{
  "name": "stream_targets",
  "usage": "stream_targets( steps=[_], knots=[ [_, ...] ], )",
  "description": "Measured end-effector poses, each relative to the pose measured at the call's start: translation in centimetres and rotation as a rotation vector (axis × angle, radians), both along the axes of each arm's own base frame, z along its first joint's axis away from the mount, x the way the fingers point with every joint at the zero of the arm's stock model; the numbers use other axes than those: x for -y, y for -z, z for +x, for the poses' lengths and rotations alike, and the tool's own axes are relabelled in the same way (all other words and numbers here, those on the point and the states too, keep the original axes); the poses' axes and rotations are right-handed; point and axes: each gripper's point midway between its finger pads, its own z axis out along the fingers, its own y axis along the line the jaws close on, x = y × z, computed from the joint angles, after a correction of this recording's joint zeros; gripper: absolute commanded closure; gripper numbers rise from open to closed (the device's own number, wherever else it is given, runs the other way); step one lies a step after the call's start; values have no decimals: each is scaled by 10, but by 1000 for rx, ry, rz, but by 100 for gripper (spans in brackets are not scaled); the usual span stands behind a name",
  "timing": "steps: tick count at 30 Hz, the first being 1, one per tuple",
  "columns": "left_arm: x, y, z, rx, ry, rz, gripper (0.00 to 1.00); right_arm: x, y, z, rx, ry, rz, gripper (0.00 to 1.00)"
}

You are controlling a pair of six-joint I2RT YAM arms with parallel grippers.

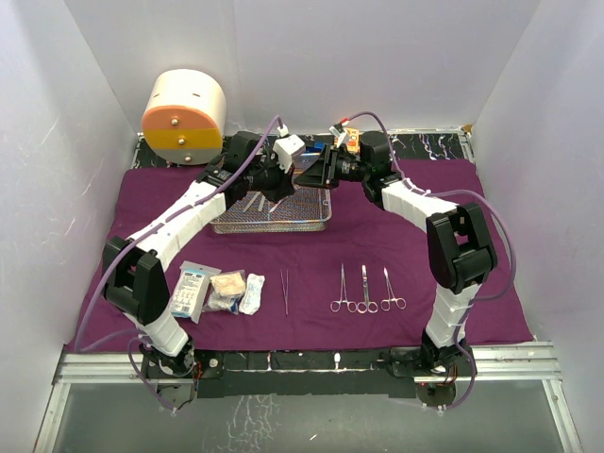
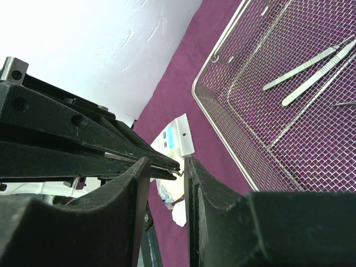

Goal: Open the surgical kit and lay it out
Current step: Place the medical item in the surgical kit.

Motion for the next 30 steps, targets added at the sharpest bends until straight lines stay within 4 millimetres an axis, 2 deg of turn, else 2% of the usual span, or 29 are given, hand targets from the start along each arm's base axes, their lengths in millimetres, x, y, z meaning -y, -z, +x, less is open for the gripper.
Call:
stream_targets(
  steps=[16,21,30],
  knots=[
    [0,2,1,-3,-1,4,100,-1,11,2,-22,-1,-8,79],
    [-1,5,1,-9,-5,11,100,-2,19,2,-41,-8,-12,83],
    [-2,7,0,-15,-6,15,100,-3,17,0,-41,-22,-3,96]
  ],
)
